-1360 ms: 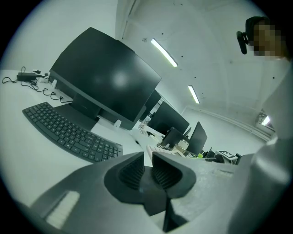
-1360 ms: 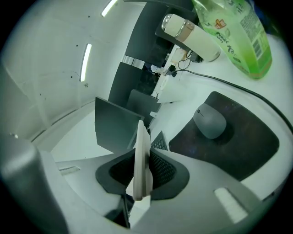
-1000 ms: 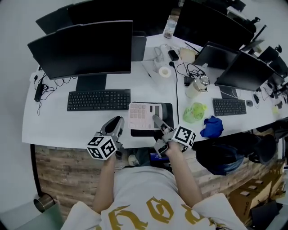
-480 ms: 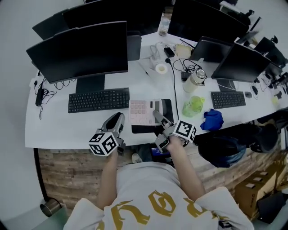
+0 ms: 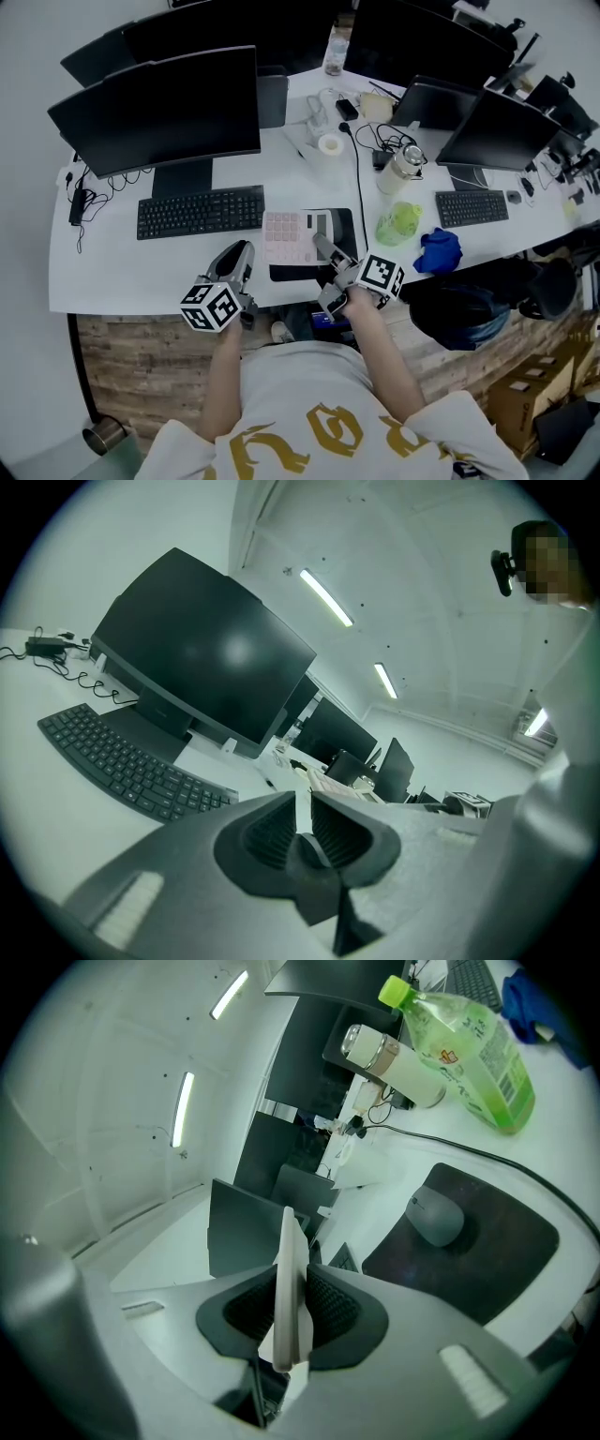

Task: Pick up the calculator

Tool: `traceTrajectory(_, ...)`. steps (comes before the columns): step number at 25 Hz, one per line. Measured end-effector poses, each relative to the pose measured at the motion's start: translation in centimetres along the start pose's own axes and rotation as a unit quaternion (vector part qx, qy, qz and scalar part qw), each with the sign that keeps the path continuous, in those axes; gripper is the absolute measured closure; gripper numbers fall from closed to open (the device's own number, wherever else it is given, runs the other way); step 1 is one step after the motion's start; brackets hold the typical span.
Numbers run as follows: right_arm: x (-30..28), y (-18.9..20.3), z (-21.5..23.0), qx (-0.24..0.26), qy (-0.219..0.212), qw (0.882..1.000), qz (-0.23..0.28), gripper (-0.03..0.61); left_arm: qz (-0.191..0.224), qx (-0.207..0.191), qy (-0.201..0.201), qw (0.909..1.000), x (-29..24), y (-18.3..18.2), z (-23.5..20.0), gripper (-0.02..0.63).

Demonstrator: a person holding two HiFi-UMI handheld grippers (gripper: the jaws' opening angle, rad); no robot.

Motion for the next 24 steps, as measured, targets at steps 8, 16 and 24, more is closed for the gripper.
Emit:
traceTrajectory(8,0.1,0.0,0.4,-0.007,0.003,1.000,0.001,0.480,-0.005,0.003,-0.001,1.0000,-0.2,0.2,-0.1,0.568)
traceTrajectory(16,-0.1,-0.2,0.5,-0.007,0.004,1.000,0.002,0.480,-0.004,0.008,0.001,1.0000,-0.4,0.3,-0.3,0.568)
traceTrajectory(24,-0.8,-0.3,0.2,0.003,-0.002,1.000,-0.002,0.480,-0.002,0.013,-0.005,0.9999,-0.4,0.4,-1.2,0.568)
Point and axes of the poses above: the fingertips, and each gripper's own axes: x backward along the fingers, z to its right, y out of its underside, the point moved 3 cm from there along x, backward along the fingers
